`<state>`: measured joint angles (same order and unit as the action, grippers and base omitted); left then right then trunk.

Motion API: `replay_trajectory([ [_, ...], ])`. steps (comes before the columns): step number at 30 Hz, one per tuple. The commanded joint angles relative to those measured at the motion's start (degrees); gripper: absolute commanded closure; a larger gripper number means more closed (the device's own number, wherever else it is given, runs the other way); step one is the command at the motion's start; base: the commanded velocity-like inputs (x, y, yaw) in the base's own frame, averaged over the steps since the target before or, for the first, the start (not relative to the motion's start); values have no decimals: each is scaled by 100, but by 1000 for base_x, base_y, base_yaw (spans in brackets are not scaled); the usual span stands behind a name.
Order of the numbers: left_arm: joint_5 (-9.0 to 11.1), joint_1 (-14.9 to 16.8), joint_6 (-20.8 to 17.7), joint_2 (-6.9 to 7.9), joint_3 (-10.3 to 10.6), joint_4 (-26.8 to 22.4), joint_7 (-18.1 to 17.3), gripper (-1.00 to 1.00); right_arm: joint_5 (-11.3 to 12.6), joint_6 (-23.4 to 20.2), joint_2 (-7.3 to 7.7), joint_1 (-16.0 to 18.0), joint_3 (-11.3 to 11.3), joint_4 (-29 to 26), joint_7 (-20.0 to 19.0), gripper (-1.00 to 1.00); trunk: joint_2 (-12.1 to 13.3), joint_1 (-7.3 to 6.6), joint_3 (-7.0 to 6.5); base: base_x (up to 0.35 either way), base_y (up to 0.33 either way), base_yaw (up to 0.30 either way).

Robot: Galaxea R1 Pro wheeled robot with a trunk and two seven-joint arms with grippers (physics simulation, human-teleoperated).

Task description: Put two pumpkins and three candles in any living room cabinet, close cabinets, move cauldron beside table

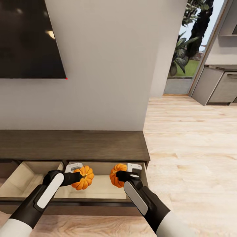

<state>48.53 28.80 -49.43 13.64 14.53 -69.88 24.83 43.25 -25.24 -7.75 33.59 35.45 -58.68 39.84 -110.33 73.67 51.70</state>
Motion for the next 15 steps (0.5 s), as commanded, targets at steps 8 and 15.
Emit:
replay_trajectory([
  [8,50,4,-13,7,7,-8,67,100,42,-16,2,7,175,11,49,100,-3,-1,5,63,0,0],
  [15,51,5,-14,7,10,1,71,100,44,-27,2,7,207,14,47,100,-3,-1,5,139,0,0],
])
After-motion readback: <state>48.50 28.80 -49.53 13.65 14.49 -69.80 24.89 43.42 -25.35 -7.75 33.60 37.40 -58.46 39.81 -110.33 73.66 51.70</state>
